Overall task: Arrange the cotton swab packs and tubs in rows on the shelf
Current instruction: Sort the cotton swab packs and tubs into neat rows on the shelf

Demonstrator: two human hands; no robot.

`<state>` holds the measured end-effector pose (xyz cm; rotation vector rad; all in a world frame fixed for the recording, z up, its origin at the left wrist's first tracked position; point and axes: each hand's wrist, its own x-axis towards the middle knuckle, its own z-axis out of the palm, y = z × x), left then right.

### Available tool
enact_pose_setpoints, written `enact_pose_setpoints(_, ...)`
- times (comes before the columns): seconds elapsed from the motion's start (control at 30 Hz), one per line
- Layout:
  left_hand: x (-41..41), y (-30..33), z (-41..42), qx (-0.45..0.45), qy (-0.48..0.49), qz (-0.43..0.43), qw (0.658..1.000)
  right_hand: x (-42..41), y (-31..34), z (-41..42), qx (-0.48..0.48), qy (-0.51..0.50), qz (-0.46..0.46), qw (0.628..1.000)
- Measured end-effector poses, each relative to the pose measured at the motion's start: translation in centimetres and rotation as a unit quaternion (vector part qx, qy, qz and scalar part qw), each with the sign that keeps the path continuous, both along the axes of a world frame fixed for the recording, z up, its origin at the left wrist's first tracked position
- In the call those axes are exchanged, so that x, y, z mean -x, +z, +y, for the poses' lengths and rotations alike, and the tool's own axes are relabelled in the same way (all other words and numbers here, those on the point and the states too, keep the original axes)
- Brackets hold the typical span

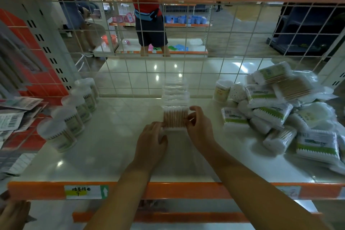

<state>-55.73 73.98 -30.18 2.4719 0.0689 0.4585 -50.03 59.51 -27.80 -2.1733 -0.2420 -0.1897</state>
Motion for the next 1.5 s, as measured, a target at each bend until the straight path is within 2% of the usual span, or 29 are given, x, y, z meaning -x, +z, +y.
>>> enact_pose_setpoints(0.2, -0.1, 0.1, -0.1, 0.003, 0.0, -0.005, 1.0, 1.0, -2.0, -0.1, 0.046, 0.001, -0.023, 0.999)
enact_pose_setpoints(0.67, 0.2, 0.4, -0.1, 0.007, -0.014, 0.001, 1.0, 1.1, -2.0, -0.1, 0.101, -0.005, -0.032, 0.994)
enact_pose_setpoints(0.9, 1.0, 2.7, -0.6, -0.121, -0.026, -0.049, 0.991, 2.2, -0.2, -2.3, 0.22, 0.038, -0.035, 0.974)
enact_pose_setpoints(1.23, -0.8, 5.1, -10.2, -0.167, -0.143, -0.081, 0.972, 3.8, 2.5, -9.6, 0.269, 0.004, -0.044, 0.962)
enact_pose_setpoints(1.5, -1.6, 4.2, -17.2, -0.177, -0.183, -0.082, 0.964, 4.5, 2.9, -17.3, 0.27, -0.019, -0.039, 0.962)
